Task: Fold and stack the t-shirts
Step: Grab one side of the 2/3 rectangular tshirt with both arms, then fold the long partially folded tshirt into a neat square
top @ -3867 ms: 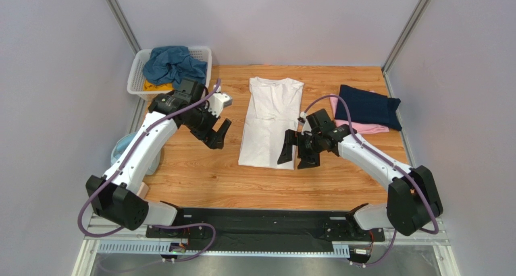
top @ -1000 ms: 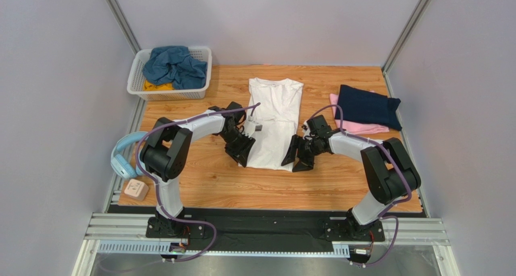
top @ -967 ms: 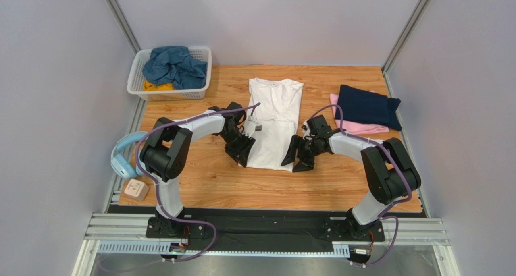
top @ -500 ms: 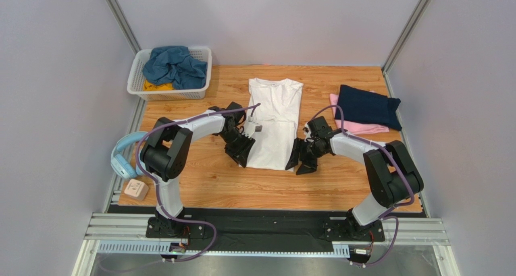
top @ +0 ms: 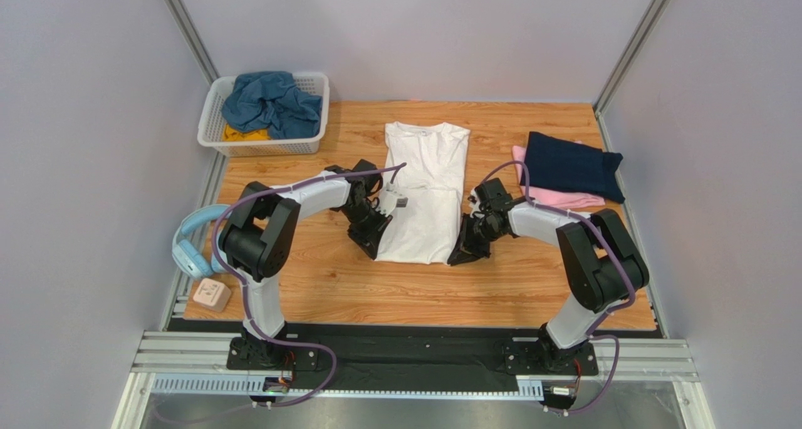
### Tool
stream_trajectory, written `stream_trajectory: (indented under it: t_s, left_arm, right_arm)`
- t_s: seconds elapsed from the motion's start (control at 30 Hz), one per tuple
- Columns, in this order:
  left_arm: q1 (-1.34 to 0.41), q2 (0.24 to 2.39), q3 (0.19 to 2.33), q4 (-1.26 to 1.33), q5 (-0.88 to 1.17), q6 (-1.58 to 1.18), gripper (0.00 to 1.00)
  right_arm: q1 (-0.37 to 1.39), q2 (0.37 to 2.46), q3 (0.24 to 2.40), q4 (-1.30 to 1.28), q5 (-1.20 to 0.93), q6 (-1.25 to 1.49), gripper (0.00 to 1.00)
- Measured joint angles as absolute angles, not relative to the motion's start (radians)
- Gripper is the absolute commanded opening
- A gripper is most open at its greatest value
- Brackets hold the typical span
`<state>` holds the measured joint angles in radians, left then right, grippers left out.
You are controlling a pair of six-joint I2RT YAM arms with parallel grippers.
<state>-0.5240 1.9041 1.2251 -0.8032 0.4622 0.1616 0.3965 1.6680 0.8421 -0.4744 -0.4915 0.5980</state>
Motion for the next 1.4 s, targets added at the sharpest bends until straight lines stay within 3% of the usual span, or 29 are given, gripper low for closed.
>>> stream_trajectory:
  t_s: [0.2,0.77,1.17,1.4]
  left_arm:
    - [-0.524,1.897,1.228,-0.852,0.472,0.199,0.0]
    - [-0.531,1.711,1.264,-1.209,0.632,0.42,0.02]
    - [-0.533,1.525,1.358,-1.319,0.644,0.515,0.02]
    - [-0.535,1.484,1.403,-1.325,0.643,0.526,0.02]
  right_arm:
    - [0.397,1.602,0.787,-0.471,-0.5,0.602,0.0]
    - [0.414,1.109,0.635,-0.62,-0.574,0.67,0.0]
    - [0.441,0.879,0.8,-0.845,-0.585,0.705,0.0]
    - [0.445,0.872,0.859,-0.916,-0.572,0.712,0.0]
